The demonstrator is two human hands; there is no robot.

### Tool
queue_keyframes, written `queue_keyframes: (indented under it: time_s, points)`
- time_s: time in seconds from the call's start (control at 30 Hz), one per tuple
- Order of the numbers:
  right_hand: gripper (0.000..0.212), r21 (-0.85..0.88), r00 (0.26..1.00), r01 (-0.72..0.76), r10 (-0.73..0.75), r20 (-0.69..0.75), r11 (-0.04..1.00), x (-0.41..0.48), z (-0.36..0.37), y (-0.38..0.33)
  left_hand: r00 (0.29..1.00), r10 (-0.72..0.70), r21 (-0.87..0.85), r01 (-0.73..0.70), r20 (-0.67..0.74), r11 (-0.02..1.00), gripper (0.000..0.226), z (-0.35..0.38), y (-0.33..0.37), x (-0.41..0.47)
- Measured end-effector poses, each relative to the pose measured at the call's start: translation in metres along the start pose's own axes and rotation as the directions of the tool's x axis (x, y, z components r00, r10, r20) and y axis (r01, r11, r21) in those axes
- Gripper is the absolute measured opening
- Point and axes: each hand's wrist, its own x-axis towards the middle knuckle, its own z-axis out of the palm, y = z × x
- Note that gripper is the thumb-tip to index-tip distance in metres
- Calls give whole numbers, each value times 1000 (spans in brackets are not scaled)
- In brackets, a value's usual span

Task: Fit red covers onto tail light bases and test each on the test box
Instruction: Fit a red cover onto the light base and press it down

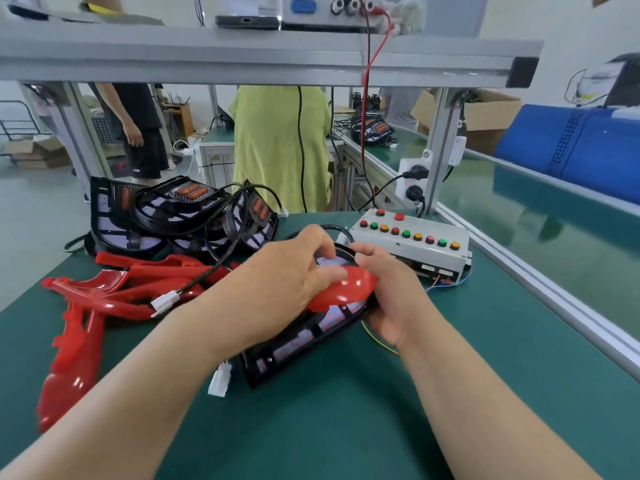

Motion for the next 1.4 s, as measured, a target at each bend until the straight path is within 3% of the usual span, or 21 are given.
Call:
queue_keyframes:
  time_s: [0.4, 0.57, 0.67, 0.73, 0.93, 1.1, 1.27, 1.4]
  points:
    - [29, 244, 991, 8, 25, -130, 970, -15, -1, 7, 975, -21, 193, 65, -220, 979, 28, 25, 18, -7]
    - [47, 257, 996, -15, 38, -82, 966, -28, -16, 2, 956, 158, 374, -56, -248, 926, 40, 41, 19, -17]
    - [37, 217, 995, -89, 96, -21, 972, -35, -20, 2, 899, 308, 420, -161, -311, 893, 31, 46, 17, -19]
    - [43, 186, 989, -150, 146, 31, 971, -41, -20, 3, 894, 328, 447, -171, -304, 878, 26, 51, 19, -22]
    - [72, 135, 985, -172, 171, 22, 976, -45, -24, 8, 911, 335, 389, -226, -240, 893, 37, 61, 20, -31]
    - [66, 130, 985, -174, 173, 20, 976, -44, -27, 5, 922, 359, 326, -297, -148, 897, 44, 42, -3, -43]
    - [68, 114, 978, -207, 209, -4, 972, -42, -28, 7, 914, 362, 225, -320, -183, 921, 37, 47, -23, -54]
    - [45, 55, 951, -311, 311, 8, 949, -39, -37, 5, 891, 420, 222, -380, -173, 898, 34, 52, -25, -54]
